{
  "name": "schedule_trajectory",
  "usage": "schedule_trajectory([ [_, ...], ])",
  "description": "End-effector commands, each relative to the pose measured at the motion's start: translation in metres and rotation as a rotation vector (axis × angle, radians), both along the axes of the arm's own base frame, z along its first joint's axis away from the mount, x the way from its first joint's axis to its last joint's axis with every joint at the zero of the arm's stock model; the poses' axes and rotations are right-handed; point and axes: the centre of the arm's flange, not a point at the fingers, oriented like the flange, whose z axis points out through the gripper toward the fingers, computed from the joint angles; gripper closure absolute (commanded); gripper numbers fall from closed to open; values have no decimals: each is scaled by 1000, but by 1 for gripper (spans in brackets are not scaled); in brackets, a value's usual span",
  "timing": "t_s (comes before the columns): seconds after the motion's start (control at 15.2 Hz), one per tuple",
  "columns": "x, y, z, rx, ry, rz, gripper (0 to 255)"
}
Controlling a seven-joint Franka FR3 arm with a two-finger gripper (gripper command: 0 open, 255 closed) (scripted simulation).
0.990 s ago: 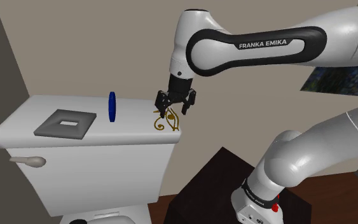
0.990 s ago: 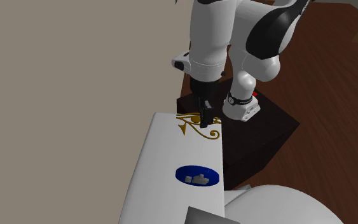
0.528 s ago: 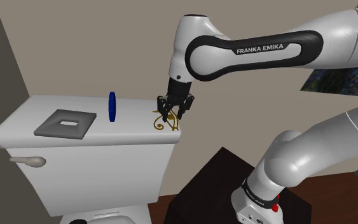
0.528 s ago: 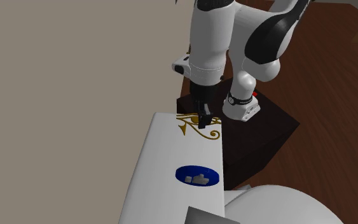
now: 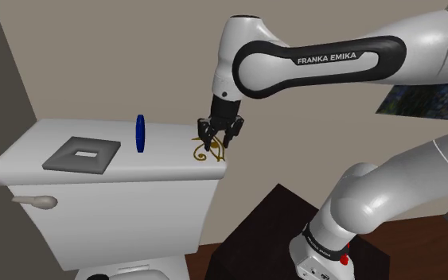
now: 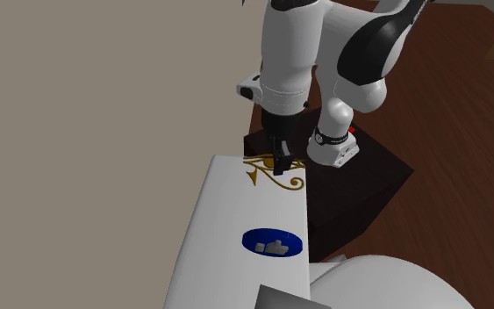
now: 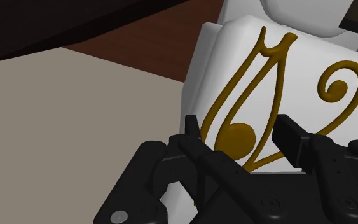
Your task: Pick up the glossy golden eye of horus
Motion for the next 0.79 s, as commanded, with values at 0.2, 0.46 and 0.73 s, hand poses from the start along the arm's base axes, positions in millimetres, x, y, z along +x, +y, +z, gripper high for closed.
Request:
schedule_trajectory([
  [0.2, 0, 1, 24, -1, 2, 0, 255],
  [0.46, 0, 1, 45, -1, 2, 0, 255],
  [0.73, 0, 1, 67, -1, 2, 0, 255],
])
